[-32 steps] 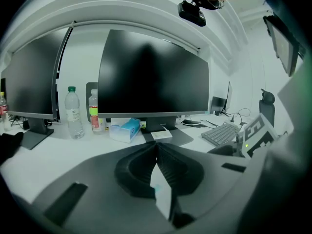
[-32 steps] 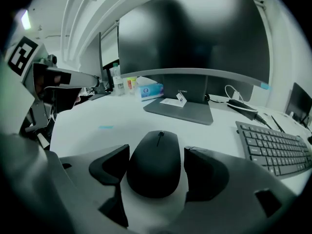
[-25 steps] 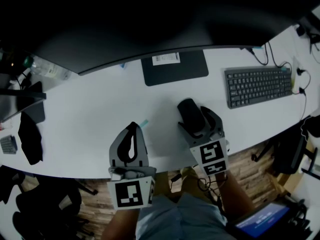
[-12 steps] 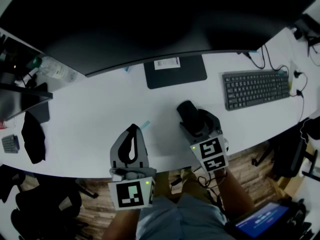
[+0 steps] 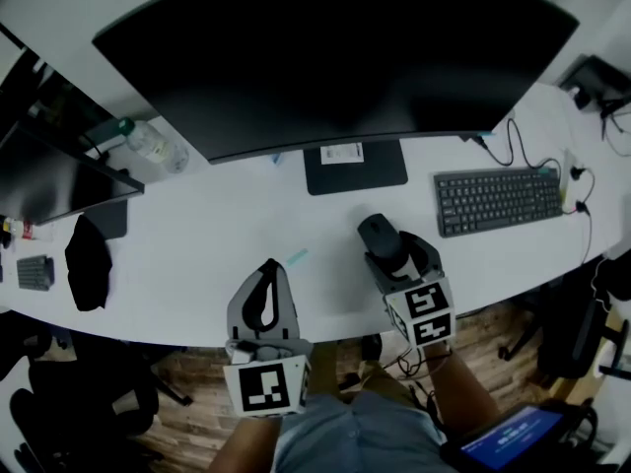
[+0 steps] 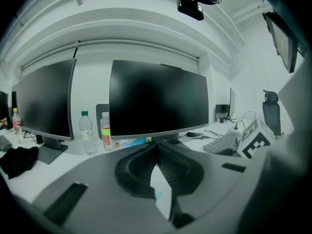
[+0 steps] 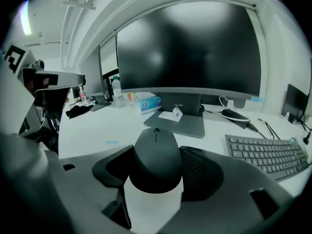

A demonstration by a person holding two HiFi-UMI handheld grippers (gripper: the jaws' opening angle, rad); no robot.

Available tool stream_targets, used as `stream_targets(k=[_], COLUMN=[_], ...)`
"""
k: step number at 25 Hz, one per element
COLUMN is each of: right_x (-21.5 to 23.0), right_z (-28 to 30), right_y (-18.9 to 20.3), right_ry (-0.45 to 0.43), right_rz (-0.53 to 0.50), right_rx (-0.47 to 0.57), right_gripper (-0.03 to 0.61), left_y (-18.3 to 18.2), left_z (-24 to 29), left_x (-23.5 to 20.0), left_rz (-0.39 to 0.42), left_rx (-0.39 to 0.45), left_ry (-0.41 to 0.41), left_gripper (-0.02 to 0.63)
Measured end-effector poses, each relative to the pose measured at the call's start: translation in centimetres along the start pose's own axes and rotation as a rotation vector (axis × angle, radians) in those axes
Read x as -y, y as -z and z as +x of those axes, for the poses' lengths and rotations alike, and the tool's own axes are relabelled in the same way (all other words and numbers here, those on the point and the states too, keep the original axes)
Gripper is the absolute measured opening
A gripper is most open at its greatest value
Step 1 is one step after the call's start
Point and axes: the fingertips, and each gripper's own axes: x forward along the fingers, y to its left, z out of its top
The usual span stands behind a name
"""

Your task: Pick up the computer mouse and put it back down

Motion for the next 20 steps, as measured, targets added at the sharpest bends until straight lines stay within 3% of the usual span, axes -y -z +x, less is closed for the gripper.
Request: stream_targets(k=[20], right_x=[-2.4], right_z=[-12.3], right_y=[-16.0], right_ry=[-0.042], right_rz=[-0.162], right_rx=[0.358], right_gripper=[0.302], left_y=[-9.8], left_z=[-5.6], left_x=[1.5], left_rz=[0.037], left_rx=[0.256], left_ry=[-0.122], left_gripper=[0.005])
